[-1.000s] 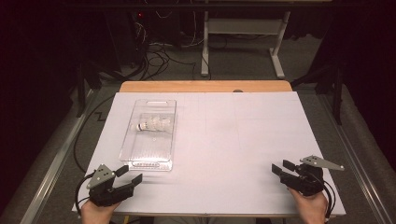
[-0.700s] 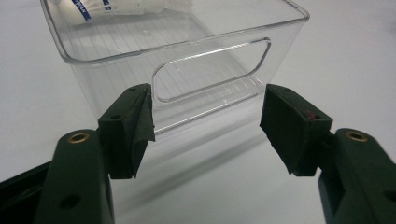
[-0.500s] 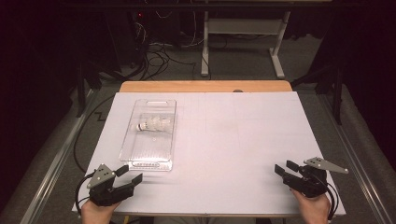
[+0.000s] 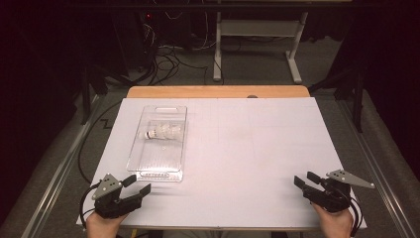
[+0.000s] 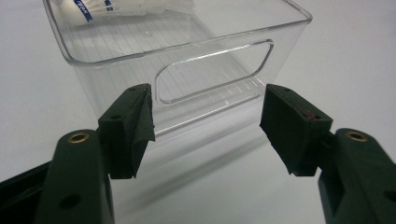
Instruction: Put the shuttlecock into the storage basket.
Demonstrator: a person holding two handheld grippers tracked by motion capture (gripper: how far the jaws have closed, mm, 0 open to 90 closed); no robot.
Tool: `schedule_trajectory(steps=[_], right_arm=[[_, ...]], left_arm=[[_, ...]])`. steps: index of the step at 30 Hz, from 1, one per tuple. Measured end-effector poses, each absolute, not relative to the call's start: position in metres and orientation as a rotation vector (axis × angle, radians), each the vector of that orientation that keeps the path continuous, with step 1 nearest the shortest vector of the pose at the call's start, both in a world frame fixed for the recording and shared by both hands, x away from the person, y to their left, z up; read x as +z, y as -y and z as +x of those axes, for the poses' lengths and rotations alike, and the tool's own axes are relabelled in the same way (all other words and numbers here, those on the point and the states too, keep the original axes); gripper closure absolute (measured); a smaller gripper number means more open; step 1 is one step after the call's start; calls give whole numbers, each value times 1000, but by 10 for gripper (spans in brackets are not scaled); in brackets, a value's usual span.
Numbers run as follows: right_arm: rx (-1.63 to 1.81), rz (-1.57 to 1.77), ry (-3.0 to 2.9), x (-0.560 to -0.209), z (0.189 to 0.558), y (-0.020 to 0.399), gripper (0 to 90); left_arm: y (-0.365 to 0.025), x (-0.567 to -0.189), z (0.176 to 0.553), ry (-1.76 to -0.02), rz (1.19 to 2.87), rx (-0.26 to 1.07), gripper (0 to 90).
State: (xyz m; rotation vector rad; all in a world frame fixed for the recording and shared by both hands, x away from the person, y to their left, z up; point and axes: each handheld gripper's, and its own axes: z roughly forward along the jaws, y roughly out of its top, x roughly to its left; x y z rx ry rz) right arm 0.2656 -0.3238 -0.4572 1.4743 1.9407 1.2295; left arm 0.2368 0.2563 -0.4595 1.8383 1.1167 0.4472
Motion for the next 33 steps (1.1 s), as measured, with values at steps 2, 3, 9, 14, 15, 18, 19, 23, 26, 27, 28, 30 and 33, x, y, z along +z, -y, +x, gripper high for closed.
schedule_trajectory(steps=[2,3,9,14,15,18,19,23,26,27,28,30,33], right_arm=[[1236,1472,-1937,-458,265,325,420],[1238,1475,-1934,-458,264,325,419],[1256,1480,-1927,-458,261,328,411],[1261,1480,-1925,-458,258,328,405],[1264,1482,-1921,-458,258,328,405],[1274,1490,-1920,-458,257,329,401],[1273,1487,-1918,-458,256,330,399],[1275,1491,-1916,-458,255,330,393],[1278,1496,-1912,-458,253,330,392],[1278,1496,-1912,-459,253,331,391],[1279,1498,-1913,-459,253,331,390],[1278,1495,-1913,-459,253,331,388],[1279,1495,-1910,-460,253,332,387]], left_arm=[[-256,-459,237,-1117,1837,447,353],[-257,-459,237,-1118,1837,447,353],[-257,-460,237,-1119,1832,445,352],[-257,-459,238,-1120,1830,444,353],[-257,-459,238,-1122,1829,443,353],[-257,-459,238,-1122,1826,441,353],[-257,-459,238,-1123,1826,441,352],[-258,-459,237,-1123,1824,441,353],[-258,-459,237,-1123,1822,441,352],[-258,-459,237,-1124,1821,441,353],[-258,-459,237,-1124,1820,440,353],[-258,-459,237,-1123,1820,441,353],[-259,-459,237,-1124,1819,440,353]])
